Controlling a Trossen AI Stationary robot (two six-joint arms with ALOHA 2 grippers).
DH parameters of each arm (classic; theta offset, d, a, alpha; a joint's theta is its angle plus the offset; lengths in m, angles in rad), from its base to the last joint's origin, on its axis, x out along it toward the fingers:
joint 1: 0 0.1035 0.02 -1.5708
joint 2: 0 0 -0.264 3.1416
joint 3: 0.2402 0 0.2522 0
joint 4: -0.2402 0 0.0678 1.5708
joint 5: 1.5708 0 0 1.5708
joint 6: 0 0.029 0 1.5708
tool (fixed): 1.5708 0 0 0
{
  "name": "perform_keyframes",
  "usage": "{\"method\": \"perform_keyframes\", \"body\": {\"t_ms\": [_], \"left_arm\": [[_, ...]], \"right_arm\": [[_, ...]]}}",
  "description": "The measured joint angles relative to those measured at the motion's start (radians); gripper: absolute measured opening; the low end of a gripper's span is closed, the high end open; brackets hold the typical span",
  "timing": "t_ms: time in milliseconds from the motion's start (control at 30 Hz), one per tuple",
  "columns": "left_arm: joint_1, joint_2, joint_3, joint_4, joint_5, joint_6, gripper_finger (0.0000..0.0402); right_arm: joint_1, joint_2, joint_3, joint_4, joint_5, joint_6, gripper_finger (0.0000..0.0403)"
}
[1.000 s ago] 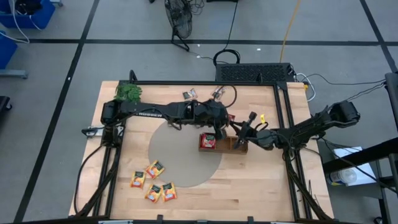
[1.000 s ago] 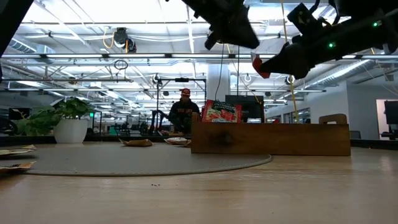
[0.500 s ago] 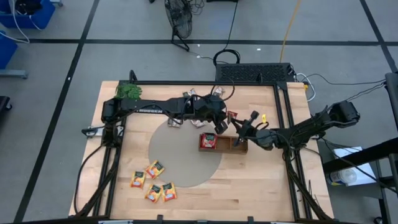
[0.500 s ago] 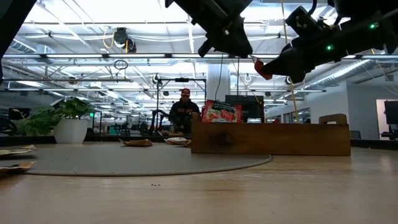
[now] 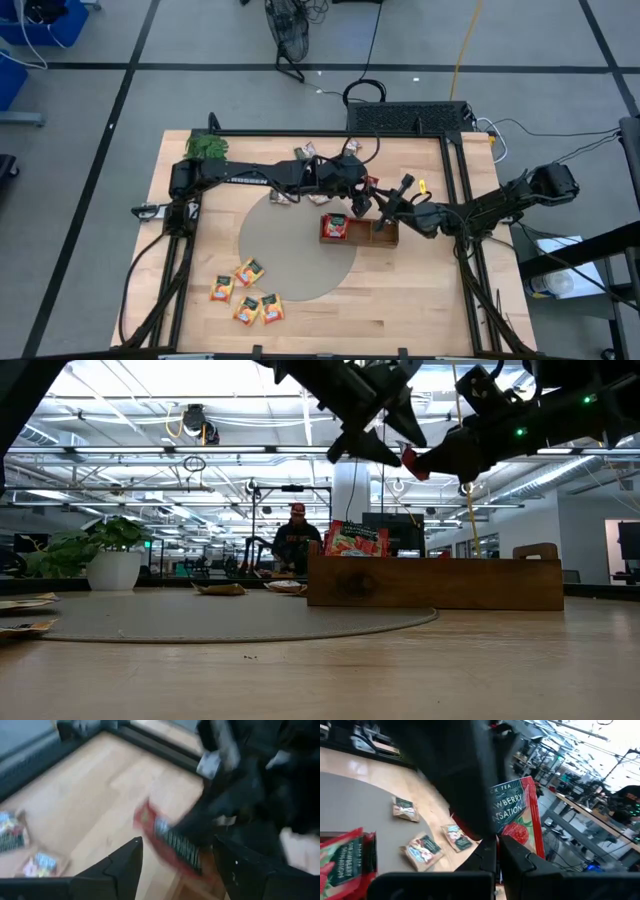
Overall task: Pick & Place Tea
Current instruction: Put the red tea bag into the left section of the wooden organizer
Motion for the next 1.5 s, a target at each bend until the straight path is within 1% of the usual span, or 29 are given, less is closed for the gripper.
{"method": "perform_keyframes", "body": {"t_ms": [133,233,333,467,500,533,667,733,833,900,1000,1100,1233,1367,1400,1500], "left_arm": [[0.010,0.003,0.002,0.004,0.001,0.004,0.0229],[0.014,0.003,0.002,0.002,0.001,0.029,0.0199],[0.016,0.003,0.002,0.001,0.012,0.049,0.0146],[0.029,0.003,0.002,0.001,0.075,0.095,0.0042],[0.032,0.003,0.002,0.001,0.091,0.110,0.0022],[0.035,0.003,0.002,-0.001,0.102,0.116,0.0014],[0.036,0.001,0.018,-0.028,0.101,0.204,0.0006],[0.035,-0.006,0.024,-0.036,0.080,0.249,0.0005],[0.036,-0.041,0.027,-0.059,0.033,0.327,0.0004],[0.036,-0.064,0.030,-0.094,0.028,0.395,0.0004],[0.021,-0.105,0.030,-0.270,0.117,0.563,0.0003],[-0.032,-0.128,0.030,-0.403,0.136,0.648,0.0003],[-0.116,-0.111,0.030,-0.507,0.137,0.726,0.0003],[-0.173,-0.050,0.027,-0.542,0.136,0.764,0.0002],[-0.179,-0.032,0.027,-0.538,0.150,0.770,0.0002],[-0.176,-0.003,0.026,-0.533,0.247,0.808,0.0002]], "right_arm": [[0.000,0.000,0.000,-0.003,0.000,0.002,0.0000],[0.000,0.000,0.000,-0.007,0.000,0.006,0.0000],[0.001,0.000,0.000,-0.010,0.000,0.007,0.0000],[0.014,0.000,0.000,-0.015,0.002,0.014,0.0004],[0.018,0.000,0.000,-0.019,0.002,0.029,0.0007],[0.021,0.000,0.000,-0.024,0.002,0.050,0.0011],[0.029,-0.002,0.000,-0.058,-0.006,0.150,0.0033],[0.029,-0.001,-0.005,-0.074,-0.062,0.180,0.0054],[0.031,0.000,-0.018,-0.078,-0.170,0.283,0.0095],[0.030,-0.003,-0.028,-0.074,-0.227,0.358,0.0123],[0.029,-0.018,-0.048,-0.077,-0.322,0.424,0.0159],[0.029,-0.061,-0.065,-0.075,-0.368,0.454,0.0183],[0.029,-0.142,-0.089,-0.066,-0.368,0.455,0.0201],[0.029,-0.247,-0.131,-0.043,-0.367,0.430,0.0207],[0.029,-0.275,-0.146,-0.035,-0.369,0.424,0.0207],[0.029,-0.343,-0.192,0.008,-0.366,0.435,0.0203]]}}
